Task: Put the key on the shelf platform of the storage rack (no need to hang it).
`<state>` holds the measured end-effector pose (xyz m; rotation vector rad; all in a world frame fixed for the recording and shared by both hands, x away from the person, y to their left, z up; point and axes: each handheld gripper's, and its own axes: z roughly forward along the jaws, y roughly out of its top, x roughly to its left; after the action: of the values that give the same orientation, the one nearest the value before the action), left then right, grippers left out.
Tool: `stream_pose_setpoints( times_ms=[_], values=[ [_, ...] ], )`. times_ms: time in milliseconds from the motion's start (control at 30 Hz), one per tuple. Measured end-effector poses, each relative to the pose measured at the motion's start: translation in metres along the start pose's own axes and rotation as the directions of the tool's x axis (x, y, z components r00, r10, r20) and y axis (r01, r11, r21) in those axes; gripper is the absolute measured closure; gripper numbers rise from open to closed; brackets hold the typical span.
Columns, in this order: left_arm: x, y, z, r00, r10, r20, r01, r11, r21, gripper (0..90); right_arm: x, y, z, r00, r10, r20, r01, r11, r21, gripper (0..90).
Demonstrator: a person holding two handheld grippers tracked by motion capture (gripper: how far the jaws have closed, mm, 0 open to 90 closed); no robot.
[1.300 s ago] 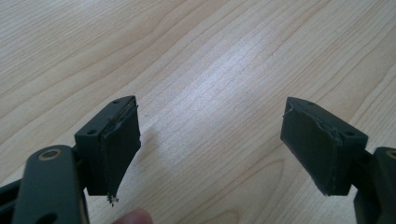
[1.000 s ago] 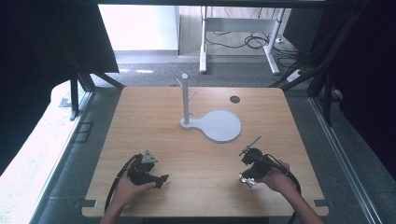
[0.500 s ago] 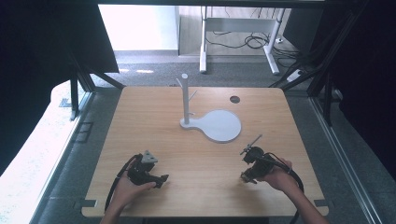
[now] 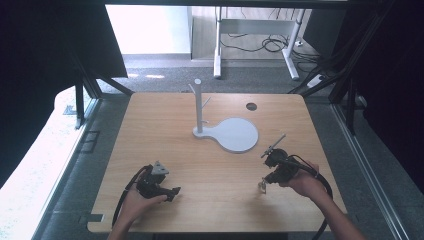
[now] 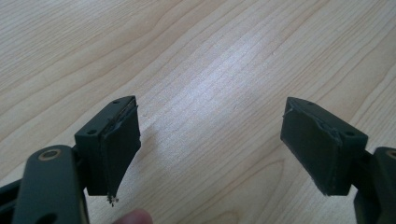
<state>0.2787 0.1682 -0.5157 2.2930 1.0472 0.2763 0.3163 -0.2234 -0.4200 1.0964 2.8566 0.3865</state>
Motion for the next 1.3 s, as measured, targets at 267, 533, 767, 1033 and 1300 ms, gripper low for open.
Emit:
stream_pose_setpoints(
  times_ms=[267,533,767,1033,1300],
  values=[
    [0.0,0.0,0.001,1.0,-0.008,-0.001,0.008,1.0,-0.004,20.2,-0.004,0.009,-0.014,1.0,-0.009,-0.001,0.009,1.0,-0.006,90.0],
    [-0.001,0.0,0.001,0.9999,-0.014,-0.001,0.014,0.9999,-0.001,20.2,-0.013,0.023,-0.024,0.9999,-0.009,-0.007,0.008,1.0,-0.025,90.0],
    [0.001,-0.001,0.0,0.9999,-0.011,-0.001,0.011,0.9999,-0.005,20.2,-0.022,0.039,-0.03,1.0,0.001,-0.006,-0.001,0.999,-0.034,90.0],
    [0.001,-0.001,0.0,0.9999,-0.016,-0.001,0.016,0.9998,-0.007,20.2,-0.031,0.052,-0.032,0.9999,0.008,-0.007,-0.009,1.0,-0.029,90.0],
    [0.001,-0.001,0.0,0.9999,-0.015,-0.002,0.015,0.9999,-0.005,20.2,-0.039,0.062,-0.031,0.9998,0.02,-0.01,-0.02,0.999,-0.03,90.0]
  ],
)
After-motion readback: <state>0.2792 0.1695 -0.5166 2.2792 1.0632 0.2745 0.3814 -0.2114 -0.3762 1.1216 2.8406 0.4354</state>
